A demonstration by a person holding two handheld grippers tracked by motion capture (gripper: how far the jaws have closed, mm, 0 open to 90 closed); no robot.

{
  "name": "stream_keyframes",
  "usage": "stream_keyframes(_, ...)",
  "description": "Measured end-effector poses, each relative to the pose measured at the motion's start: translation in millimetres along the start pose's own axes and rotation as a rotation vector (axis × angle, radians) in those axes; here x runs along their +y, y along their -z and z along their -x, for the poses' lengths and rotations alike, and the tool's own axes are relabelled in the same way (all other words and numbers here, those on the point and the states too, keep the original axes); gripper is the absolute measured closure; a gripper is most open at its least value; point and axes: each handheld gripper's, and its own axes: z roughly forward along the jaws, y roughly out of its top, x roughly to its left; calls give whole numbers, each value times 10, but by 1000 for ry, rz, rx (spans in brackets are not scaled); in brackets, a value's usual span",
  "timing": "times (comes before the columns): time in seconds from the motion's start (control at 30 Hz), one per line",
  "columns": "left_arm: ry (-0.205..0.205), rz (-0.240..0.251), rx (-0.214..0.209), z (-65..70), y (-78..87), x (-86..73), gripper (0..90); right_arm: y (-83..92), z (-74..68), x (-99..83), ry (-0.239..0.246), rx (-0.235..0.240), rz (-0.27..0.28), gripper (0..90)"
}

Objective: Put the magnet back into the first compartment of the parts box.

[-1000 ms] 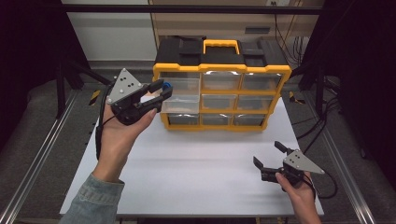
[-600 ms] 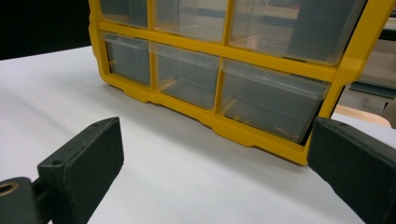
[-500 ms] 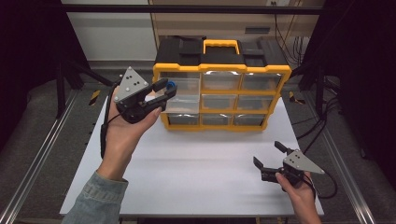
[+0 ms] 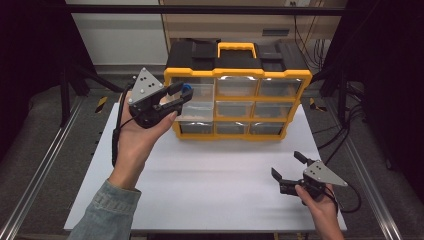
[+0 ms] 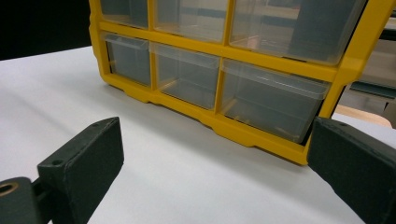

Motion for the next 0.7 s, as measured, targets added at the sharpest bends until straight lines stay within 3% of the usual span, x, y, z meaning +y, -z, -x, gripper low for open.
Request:
stream_keyframes(0.3,13,-5,8,-25,-49,-16,620,2,-2,0,-3,0,-3,43)
stream_keyframes(0.7,-3,-24,20,-24,-114,-30,620,3,1,3,-6,-1,1,43)
